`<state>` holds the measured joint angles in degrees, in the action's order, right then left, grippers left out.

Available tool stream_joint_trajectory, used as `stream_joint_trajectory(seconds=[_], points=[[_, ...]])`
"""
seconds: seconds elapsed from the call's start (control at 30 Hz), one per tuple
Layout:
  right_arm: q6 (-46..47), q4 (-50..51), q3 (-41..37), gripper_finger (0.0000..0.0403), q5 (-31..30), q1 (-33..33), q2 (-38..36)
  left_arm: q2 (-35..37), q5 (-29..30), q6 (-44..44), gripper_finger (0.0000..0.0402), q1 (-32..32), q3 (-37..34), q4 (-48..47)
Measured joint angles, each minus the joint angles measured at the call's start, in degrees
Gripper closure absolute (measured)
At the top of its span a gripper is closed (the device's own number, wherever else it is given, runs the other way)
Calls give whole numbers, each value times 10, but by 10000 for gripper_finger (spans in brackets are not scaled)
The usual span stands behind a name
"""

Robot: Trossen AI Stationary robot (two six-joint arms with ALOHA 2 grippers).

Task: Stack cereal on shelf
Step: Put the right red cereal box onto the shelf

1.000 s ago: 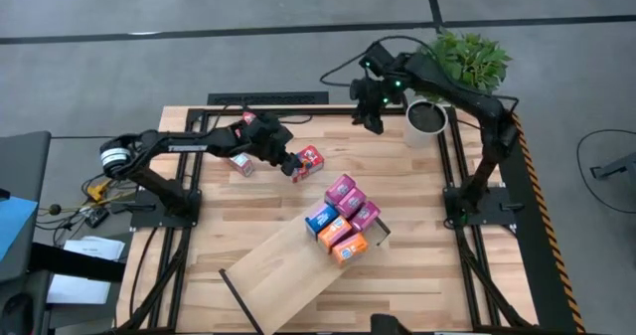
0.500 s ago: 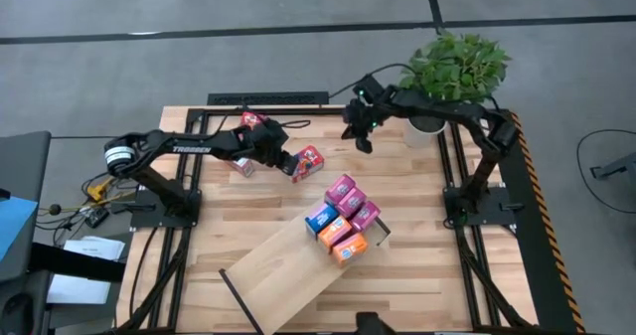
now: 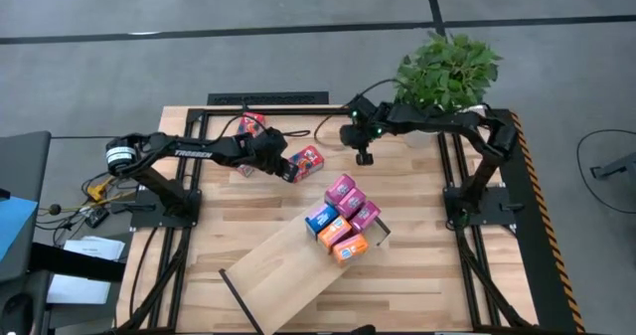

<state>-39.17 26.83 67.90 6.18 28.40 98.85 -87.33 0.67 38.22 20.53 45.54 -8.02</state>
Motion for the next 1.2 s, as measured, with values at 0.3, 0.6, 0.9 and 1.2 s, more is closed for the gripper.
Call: stream_joint_trajectory(seconds=[0.3, 0.6, 0.9, 1.2], points=[[-26, 56, 22, 384, -98, -56, -29, 0, 3, 0, 401, -4, 0, 0], [48, 2, 22, 392, 84, 0, 34, 0, -15, -4, 401, -8, 0, 23], [62, -44, 22, 377, 147, -9, 54, 0, -7, 5, 401, -3, 0, -21], [74, -90, 22, 395, 210, 0, 61, -16, 30, -2, 401, -24, -9, 27]])
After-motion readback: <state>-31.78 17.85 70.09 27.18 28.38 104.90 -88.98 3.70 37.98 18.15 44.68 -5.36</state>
